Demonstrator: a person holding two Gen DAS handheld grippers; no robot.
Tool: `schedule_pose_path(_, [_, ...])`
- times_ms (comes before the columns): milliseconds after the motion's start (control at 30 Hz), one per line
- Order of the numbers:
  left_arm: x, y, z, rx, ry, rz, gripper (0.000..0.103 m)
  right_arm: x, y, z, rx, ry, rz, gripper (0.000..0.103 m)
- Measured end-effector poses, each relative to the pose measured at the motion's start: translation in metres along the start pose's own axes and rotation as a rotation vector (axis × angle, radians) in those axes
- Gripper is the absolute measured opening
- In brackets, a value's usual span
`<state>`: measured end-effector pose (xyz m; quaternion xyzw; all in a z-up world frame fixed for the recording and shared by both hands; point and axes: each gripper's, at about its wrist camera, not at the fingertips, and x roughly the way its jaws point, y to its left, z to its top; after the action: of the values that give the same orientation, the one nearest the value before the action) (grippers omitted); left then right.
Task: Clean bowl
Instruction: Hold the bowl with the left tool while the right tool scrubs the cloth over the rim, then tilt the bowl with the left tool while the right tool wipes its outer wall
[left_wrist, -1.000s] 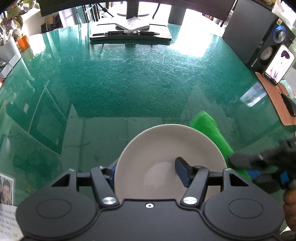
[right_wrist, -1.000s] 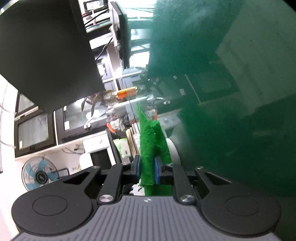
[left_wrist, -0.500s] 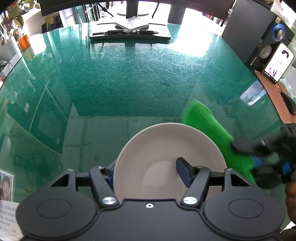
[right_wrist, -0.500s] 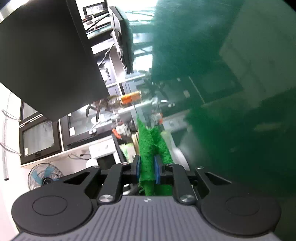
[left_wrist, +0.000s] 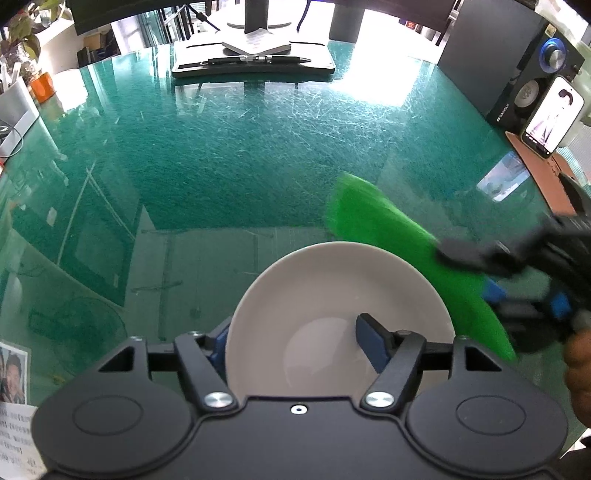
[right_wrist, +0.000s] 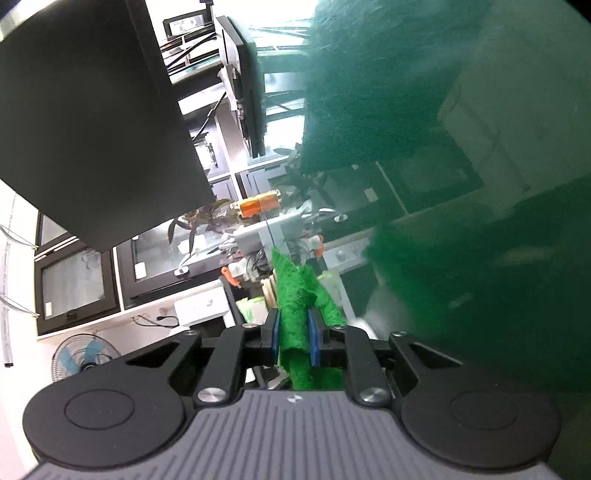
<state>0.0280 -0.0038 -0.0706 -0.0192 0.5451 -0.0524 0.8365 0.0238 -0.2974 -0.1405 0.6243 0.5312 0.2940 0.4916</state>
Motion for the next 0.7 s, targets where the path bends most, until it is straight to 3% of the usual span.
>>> schedule_pose_path(167, [-0.001,-0.002,0.0,0.001,0.007,0.0,0.066,0.0,-0.005,-0.001,0.027,-0.008,-0.002,0.017])
schedule_pose_path(400, [-0.001,-0.003,0.0,-0.004,0.0,0.0,0.065,0.038,0.006,0.02,-0.012,-0.012,-0.027,0.017])
schedule_pose_path(467, [-0.002,-0.004,-0.003,-0.01,-0.016,0.003,0.064,0.031,0.006,0.018,-0.014,-0.013,-0.034,0.017])
schedule_pose_path(600, [-0.005,-0.003,-0.008,-0.027,-0.04,-0.001,0.051,0.001,0.003,0.005,-0.005,0.003,-0.033,0.017])
schedule_pose_path(700, [-0.007,-0.002,-0.009,-0.036,-0.045,-0.005,0.049,-0.013,-0.005,-0.004,0.028,0.016,-0.02,0.017])
